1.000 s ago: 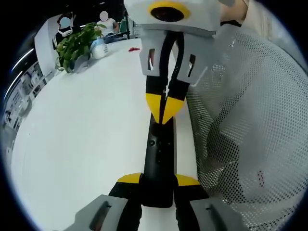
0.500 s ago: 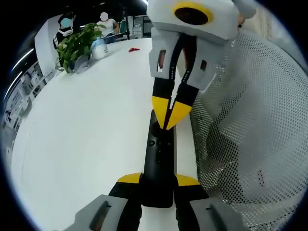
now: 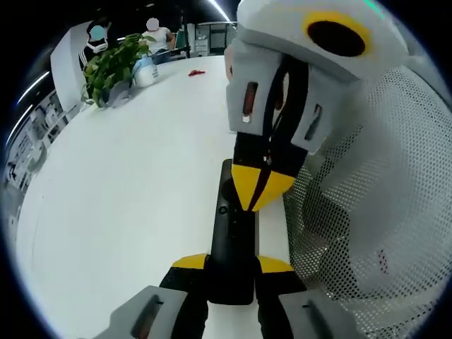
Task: Press the specified remote control buttons in sequence, fully releasing each button before pressing the next.
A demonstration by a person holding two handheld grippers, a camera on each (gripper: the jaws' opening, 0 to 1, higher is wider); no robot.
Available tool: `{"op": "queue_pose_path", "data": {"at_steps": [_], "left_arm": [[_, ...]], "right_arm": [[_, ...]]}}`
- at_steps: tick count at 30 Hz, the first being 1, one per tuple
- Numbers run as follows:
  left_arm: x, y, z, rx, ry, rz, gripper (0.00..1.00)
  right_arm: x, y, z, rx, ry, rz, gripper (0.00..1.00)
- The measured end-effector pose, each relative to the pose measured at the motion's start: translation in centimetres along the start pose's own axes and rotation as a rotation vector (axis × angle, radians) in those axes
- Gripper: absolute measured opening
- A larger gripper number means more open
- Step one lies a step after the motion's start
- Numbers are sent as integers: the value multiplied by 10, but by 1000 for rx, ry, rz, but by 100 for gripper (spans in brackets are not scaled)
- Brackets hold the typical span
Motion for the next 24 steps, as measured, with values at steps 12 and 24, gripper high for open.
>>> {"op": "queue_pose_path", "data": {"at_steps": [12, 24], "left_arm": [[0, 0, 0, 0, -4, -2, 25], [0, 0, 0, -1, 1, 5, 25]], "right_arm": [[4, -3, -5, -59, 267, -80, 0], [2, -1, 4, 15, -79, -12, 0]]}}
Point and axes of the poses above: the point that each gripper's makers call its tool centre point, and the gripper's own axes: y roughly backward along the fingers, z roughly to its right, x roughly out of its top, the point moved 4 cm from there along y, roughly backward along the fingers, and after that the axes turned 2 degrees about y, right-handed, at the moved point
